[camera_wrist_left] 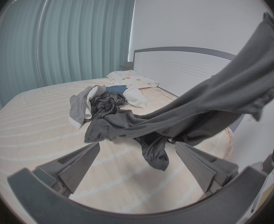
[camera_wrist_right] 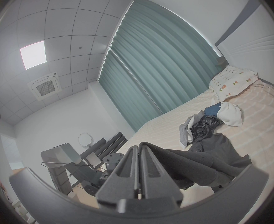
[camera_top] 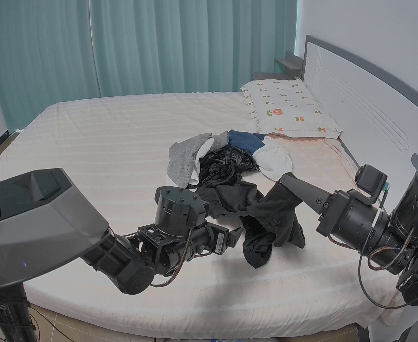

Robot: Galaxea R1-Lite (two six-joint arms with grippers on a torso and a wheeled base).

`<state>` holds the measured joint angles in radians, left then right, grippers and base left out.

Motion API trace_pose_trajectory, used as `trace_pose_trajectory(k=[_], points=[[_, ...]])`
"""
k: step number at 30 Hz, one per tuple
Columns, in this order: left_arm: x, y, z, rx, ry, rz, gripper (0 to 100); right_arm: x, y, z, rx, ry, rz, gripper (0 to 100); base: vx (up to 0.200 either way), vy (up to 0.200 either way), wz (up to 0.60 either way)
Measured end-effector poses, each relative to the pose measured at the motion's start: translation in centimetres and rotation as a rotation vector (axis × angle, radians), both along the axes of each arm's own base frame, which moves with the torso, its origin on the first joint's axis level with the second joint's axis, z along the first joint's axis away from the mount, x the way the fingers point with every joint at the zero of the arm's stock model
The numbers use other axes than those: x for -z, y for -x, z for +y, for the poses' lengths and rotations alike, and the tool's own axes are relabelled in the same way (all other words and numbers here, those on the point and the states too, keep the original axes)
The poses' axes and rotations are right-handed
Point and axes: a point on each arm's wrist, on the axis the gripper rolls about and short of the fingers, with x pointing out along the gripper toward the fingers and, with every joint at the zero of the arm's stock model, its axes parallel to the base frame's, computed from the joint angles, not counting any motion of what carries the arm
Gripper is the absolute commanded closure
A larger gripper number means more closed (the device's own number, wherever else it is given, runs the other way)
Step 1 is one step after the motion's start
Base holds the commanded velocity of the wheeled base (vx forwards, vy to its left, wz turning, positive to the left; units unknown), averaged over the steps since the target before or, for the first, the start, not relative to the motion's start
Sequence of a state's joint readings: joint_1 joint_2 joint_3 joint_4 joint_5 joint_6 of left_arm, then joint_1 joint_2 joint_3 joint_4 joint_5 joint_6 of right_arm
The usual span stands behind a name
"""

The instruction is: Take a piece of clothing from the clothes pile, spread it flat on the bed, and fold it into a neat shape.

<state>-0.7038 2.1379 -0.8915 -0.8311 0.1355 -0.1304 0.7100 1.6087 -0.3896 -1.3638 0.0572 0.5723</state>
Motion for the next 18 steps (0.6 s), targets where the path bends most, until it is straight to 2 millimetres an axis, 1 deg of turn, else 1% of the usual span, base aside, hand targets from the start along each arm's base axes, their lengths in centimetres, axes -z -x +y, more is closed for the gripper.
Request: trace_pose_trajectory(k=[5, 10, 18], points=[[0.5, -1.3, -0.2, -0.016, 0.016, -0.022, 0, -1.2, 1.2, 0.3, -0.039, 0.001, -0.034, 100, 0.000, 0.000, 0.00], [1.4, -2.5, -0.1, -0.037, 0.015, -0.016, 0, -2.7, 2.4, 0.3, -0.071, -0.016, -0.080, 100, 0.000, 0.000, 0.00], [2.7, -5.0, 0.0, -0.086, 0.030, -0.028, 0, -5.2, 3.0, -0.4, -0.072, -0.080, -0.158, 100, 0.000, 0.000, 0.00]])
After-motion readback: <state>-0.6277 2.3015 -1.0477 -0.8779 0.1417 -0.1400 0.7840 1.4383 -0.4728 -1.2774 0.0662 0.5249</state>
